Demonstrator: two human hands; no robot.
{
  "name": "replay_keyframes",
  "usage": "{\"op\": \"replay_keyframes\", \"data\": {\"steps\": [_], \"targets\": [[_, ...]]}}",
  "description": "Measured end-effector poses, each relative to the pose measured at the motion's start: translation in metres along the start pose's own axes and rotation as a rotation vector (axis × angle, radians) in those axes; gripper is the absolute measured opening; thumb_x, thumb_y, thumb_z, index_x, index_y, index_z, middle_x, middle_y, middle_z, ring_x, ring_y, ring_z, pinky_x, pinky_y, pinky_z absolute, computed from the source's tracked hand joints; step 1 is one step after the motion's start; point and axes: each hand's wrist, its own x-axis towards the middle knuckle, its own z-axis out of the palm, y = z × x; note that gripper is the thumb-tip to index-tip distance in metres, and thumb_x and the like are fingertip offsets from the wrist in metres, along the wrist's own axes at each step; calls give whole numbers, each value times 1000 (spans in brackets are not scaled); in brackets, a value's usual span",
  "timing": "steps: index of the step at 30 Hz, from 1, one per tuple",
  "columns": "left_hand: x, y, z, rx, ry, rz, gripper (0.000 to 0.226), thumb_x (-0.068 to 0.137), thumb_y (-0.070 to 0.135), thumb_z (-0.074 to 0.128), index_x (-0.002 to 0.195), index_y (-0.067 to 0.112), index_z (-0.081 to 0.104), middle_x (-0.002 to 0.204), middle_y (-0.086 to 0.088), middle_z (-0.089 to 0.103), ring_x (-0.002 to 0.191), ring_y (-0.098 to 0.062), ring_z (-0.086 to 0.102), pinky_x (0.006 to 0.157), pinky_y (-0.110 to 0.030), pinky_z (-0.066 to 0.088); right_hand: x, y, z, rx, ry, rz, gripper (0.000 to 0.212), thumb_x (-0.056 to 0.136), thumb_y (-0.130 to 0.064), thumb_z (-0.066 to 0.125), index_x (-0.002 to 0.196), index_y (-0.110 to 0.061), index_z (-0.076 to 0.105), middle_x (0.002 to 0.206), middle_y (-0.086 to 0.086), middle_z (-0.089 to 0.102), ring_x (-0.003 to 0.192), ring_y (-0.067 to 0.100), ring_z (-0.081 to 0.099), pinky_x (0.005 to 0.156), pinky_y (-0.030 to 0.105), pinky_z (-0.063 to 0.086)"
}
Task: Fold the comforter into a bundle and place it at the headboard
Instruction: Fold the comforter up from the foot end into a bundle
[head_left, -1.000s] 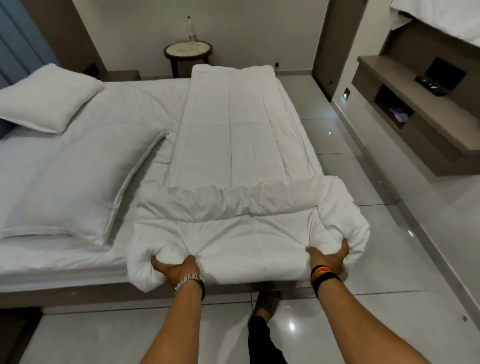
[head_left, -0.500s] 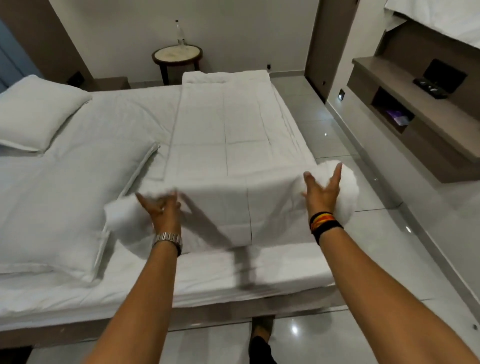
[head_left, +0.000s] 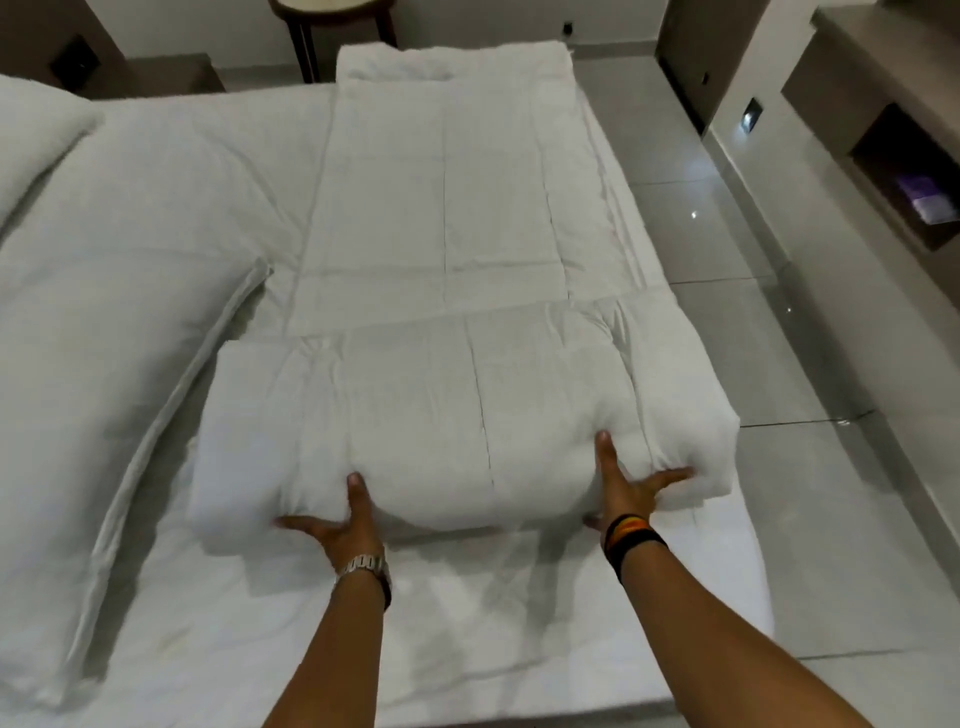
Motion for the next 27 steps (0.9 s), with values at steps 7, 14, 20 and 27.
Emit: {"op": "replay_keyframes", "data": {"steps": [7,14,20,27], "targets": [[32,15,41,-37,113,41,151,60,32,100,165,29,-9,172,5,3,153,-13,26,126,-43,24,19,-10,25,105,131,-21,140,71,-27,95,162,-45,-10,161,18,33,140,36,46,113,48,38],[-20,28,12,-11,109,92,126,71,1,91,164,22,9,165,-3,29,136,-12,41,109,-26,29,-7,-12,-7,211,53,-161,124,71,-9,92,161,-43,12,156,6,39,116,21,49,99,34,40],[-110,21,-58,-39,56,79,123,73,9,91,163,32,9,155,-17,43,132,-35,54,107,-36,39,-67,13,-79,224,40,-202,129,61,-15,96,157,-49,16,157,10,38,131,35,52,110,49,44],[-204,-19,-200,-283,134,-219,84,96,50,65,162,28,17,162,-9,34,138,-29,46,114,-37,35,-202,102,-202,138,141,-115,118,77,-8,87,162,-35,11,161,21,29,137,42,45,112,53,37]]}}
